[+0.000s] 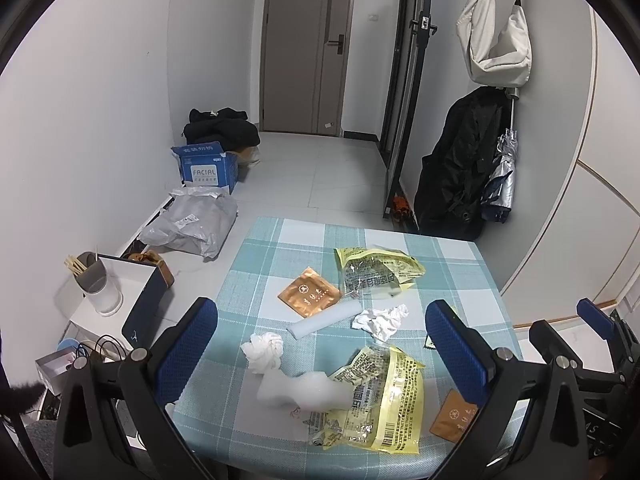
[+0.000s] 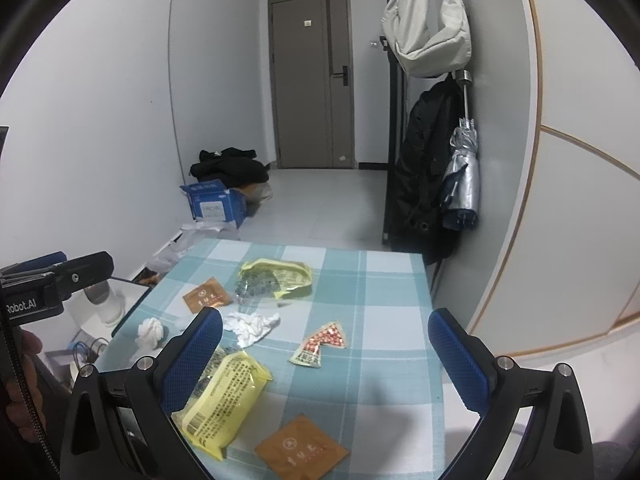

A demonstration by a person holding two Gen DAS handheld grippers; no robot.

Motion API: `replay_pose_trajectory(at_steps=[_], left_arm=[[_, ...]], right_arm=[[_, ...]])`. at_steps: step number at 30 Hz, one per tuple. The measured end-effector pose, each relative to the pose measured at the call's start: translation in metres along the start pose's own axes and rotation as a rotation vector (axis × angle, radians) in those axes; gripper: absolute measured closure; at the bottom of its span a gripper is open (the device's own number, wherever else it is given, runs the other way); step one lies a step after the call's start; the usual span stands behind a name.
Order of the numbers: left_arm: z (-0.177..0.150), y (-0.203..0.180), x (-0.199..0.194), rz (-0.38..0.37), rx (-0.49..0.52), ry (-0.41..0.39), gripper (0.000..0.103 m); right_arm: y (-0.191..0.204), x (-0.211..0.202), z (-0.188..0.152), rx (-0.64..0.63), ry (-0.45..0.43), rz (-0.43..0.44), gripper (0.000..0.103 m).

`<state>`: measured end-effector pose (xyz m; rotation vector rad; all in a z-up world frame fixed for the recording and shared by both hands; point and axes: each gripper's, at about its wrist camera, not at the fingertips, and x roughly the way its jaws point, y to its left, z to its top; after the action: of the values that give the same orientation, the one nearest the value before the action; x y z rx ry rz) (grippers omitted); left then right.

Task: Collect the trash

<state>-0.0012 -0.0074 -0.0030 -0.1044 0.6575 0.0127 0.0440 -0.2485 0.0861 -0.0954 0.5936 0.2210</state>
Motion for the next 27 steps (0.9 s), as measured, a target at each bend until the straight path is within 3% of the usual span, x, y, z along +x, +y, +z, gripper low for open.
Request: replay_pose_trajectory(at_steps=[27], left_arm=[[-0.0062,-0.0077,0.0007,-0.015,-0.011,0.001,0.001]], right_arm=[[-0.0026,-0.0032,0.0007,0.008,-0.014,-0.016,0.000]])
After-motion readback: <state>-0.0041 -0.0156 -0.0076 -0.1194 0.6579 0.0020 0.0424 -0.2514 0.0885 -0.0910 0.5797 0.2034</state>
